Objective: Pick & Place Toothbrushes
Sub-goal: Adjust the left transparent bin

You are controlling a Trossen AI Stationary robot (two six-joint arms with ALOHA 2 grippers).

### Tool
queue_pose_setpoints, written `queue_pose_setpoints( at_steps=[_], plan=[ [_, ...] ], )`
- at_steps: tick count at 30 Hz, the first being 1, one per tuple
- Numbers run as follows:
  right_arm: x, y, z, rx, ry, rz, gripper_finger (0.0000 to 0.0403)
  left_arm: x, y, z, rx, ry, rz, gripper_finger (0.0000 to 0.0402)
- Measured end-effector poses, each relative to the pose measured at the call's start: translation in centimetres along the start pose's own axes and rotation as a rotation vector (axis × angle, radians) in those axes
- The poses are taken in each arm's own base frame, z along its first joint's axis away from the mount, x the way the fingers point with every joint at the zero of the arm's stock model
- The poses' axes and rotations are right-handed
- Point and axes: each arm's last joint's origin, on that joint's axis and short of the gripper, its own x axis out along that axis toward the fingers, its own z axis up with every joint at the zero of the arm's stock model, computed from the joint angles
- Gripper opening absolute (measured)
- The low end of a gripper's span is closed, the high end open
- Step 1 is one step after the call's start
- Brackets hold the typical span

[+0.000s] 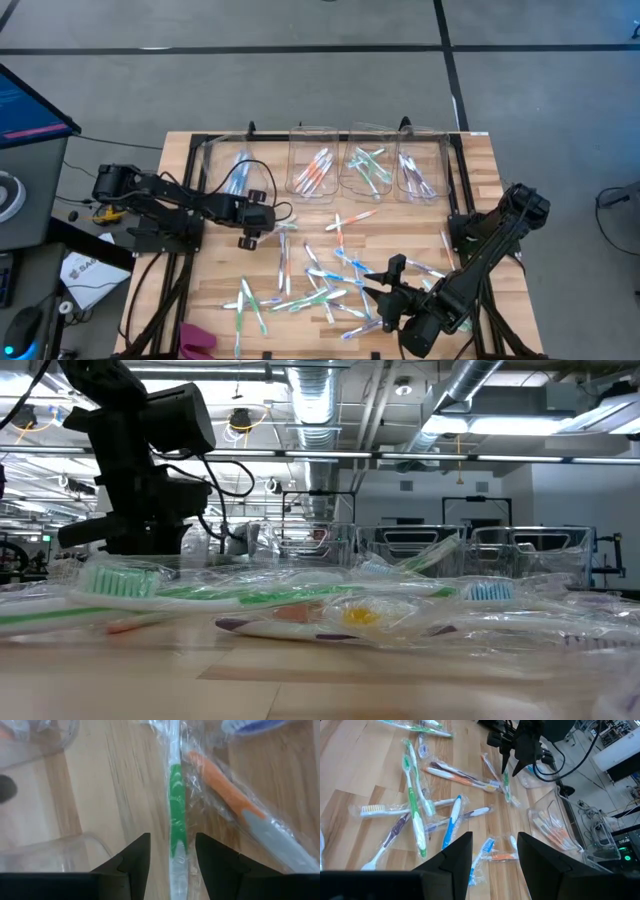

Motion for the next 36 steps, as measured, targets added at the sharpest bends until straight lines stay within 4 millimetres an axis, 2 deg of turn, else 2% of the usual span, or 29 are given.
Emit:
queue_pose_setpoints(
  at_steps=[9,23,36],
  plan=[
    [0.05,-0.03,-0.01,-0.001,0.002,-0.002,0.015,-0.05,-0.04,-0.03,-0.002,-0.002,-0.012,0.0145],
    [0.05,-0.03,-0.01,-0.001,0.002,-0.002,0.015,-0.1,-0.34,0.12,-0.012,-0.036,-0.123,0.0094],
    [0.05,-0.03,-0.01,-0.001,0.002,-0.002,0.015,-0.06,-0.32,-0.16,-0.009,-0.013,-0.101,0.0092]
  ],
)
